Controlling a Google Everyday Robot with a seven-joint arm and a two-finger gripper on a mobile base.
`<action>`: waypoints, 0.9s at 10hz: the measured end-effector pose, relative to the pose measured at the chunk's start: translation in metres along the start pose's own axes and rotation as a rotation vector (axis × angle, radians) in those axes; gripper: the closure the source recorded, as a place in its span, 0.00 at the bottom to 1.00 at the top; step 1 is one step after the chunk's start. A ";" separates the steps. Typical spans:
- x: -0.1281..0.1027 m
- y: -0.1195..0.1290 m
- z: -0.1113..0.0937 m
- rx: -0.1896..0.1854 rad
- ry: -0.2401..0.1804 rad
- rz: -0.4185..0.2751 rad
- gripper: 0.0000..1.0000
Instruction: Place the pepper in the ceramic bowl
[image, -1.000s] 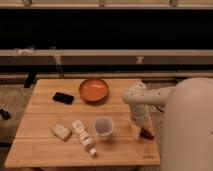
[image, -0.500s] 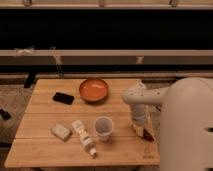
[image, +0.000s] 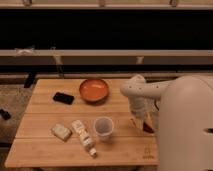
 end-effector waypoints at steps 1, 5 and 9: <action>-0.011 -0.004 -0.013 0.000 -0.015 -0.016 0.90; -0.078 -0.013 -0.054 0.011 -0.076 -0.107 0.90; -0.139 -0.014 -0.098 0.048 -0.167 -0.195 0.90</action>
